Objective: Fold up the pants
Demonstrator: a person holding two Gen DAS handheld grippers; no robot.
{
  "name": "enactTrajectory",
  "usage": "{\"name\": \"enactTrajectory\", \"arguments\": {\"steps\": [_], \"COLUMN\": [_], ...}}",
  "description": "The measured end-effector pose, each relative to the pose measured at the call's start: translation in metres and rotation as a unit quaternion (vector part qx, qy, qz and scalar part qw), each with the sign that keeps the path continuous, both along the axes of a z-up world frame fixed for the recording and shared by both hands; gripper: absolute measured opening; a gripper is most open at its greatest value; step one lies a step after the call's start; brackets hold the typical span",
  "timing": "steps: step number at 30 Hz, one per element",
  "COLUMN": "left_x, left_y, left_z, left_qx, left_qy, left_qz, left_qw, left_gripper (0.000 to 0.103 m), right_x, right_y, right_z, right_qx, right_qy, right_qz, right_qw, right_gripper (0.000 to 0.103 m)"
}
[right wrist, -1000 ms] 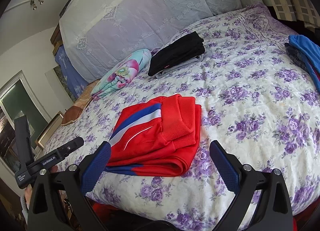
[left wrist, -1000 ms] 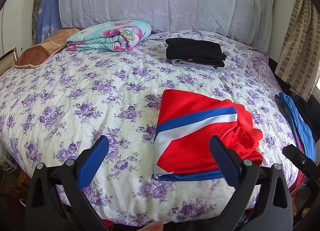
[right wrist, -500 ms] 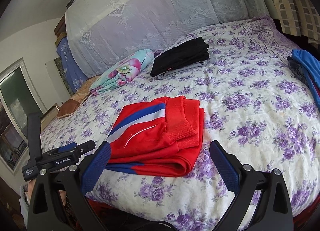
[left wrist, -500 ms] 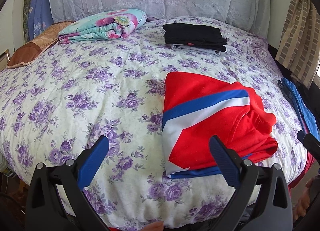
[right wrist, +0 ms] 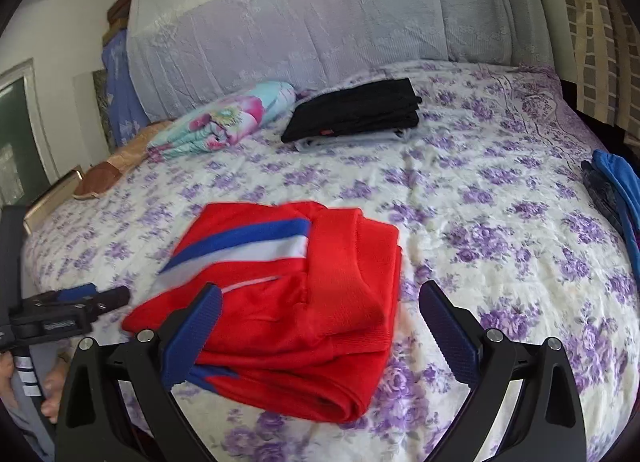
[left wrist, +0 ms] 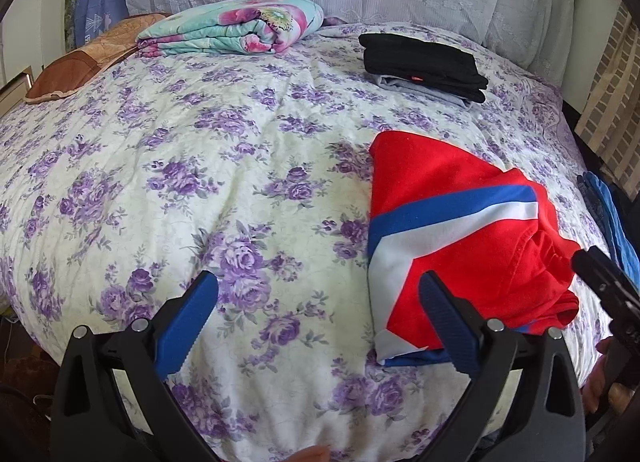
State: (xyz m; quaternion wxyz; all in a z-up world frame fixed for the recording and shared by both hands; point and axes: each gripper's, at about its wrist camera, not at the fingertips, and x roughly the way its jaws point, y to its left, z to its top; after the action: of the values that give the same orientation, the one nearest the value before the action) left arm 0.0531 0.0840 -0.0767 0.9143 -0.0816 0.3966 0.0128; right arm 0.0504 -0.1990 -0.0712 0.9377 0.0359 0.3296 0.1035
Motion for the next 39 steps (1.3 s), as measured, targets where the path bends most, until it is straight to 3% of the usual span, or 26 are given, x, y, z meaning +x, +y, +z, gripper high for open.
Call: {"name": "enactTrajectory", "arguments": {"steps": [4, 8, 12, 16, 19, 34, 36, 39], "left_x": [0.003, 0.008, 0.009, 0.009, 0.011, -0.013, -0.017, -0.026], "left_y": [-0.001, -0.005, -0.008, -0.007, -0.006, -0.018, -0.021, -0.029], "left_z": [-0.005, -0.013, -0.015, -0.018, -0.022, 0.009, 0.015, 0.023], "left_qx": [0.002, 0.009, 0.011, 0.008, 0.003, 0.027, 0.033, 0.038], "left_qy": [0.009, 0.019, 0.019, 0.021, 0.025, -0.024, -0.034, -0.055], "left_qz": [0.0, -0.002, -0.004, -0.006, -0.005, -0.007, -0.002, 0.005], "left_qw": [1.0, 0.9998, 0.9997, 0.9997, 0.9997, 0.9993, 0.9989, 0.9978], "left_gripper": [0.098, 0.098, 0.098, 0.098, 0.099, 0.098, 0.098, 0.098], "right_x": [0.001, -0.013, -0.018, -0.002, -0.011, -0.071, -0.072, -0.067], "right_y": [-0.022, -0.022, 0.0, 0.005, -0.014, -0.01, -0.007, 0.0], "right_z": [-0.034, -0.018, 0.007, -0.022, -0.035, 0.042, 0.048, 0.049], "right_qx": [0.037, 0.046, -0.001, -0.03, 0.023, 0.031, 0.018, 0.035], "right_qy": [0.05, 0.01, -0.042, 0.02, 0.029, -0.071, -0.055, -0.017], "right_qz": [-0.001, -0.007, 0.011, 0.013, 0.011, 0.0, -0.014, 0.032], "right_qw": [0.998, 0.999, 0.999, 0.999, 0.999, 0.997, 0.998, 0.999], "right_gripper": [0.099, 0.099, 0.099, 0.099, 0.099, 0.099, 0.099, 0.099]}}
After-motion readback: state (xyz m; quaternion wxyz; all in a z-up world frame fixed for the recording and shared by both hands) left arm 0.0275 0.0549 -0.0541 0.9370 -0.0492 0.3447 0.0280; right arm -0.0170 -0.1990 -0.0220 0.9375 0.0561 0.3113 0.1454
